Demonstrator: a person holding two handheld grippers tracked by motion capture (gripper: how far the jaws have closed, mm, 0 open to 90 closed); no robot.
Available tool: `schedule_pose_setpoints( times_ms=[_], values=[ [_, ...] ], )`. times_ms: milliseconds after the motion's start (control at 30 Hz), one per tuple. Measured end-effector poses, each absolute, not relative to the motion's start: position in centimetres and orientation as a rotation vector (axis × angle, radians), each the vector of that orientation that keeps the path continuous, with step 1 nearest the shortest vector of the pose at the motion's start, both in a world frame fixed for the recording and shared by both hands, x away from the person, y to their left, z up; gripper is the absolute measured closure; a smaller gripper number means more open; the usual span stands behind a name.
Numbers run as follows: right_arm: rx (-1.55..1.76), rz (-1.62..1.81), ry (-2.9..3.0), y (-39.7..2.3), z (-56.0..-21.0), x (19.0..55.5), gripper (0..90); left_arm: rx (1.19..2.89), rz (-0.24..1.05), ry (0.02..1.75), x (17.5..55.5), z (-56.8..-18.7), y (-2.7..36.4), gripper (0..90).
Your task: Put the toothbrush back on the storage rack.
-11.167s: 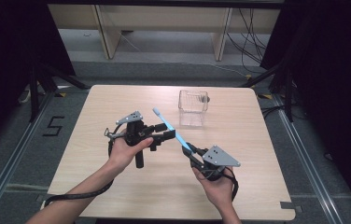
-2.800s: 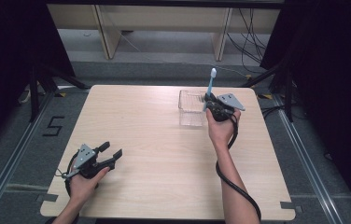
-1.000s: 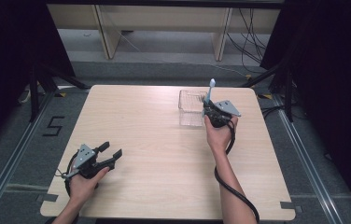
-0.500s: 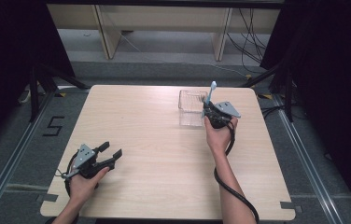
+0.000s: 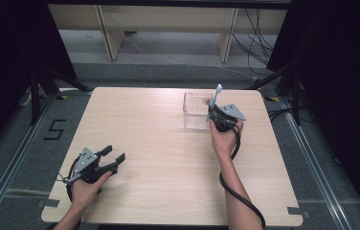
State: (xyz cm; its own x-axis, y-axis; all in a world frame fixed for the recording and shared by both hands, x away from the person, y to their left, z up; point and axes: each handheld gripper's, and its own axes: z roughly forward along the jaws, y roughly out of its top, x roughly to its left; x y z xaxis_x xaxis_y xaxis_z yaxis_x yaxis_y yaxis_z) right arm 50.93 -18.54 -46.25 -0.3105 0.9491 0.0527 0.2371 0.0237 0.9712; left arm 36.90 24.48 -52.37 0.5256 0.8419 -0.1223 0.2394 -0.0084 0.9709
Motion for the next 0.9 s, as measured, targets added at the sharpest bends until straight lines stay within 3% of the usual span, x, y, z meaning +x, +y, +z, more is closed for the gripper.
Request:
schedule_pose_setpoints(
  times_ms=[433, 900],
  values=[
    [1.194, 1.308, 1.643, -18.74, -46.36, 51.11, 74.8, 1.546, 0.616, 0.962, 36.91, -52.37, 24.49, 32.5],
    [1.291, 1.322, 1.619, -18.70, -46.54, 50.88, 60.4, 1.546, 0.617, 0.961, 36.91, -52.37, 24.50, 32.5]
  ],
)
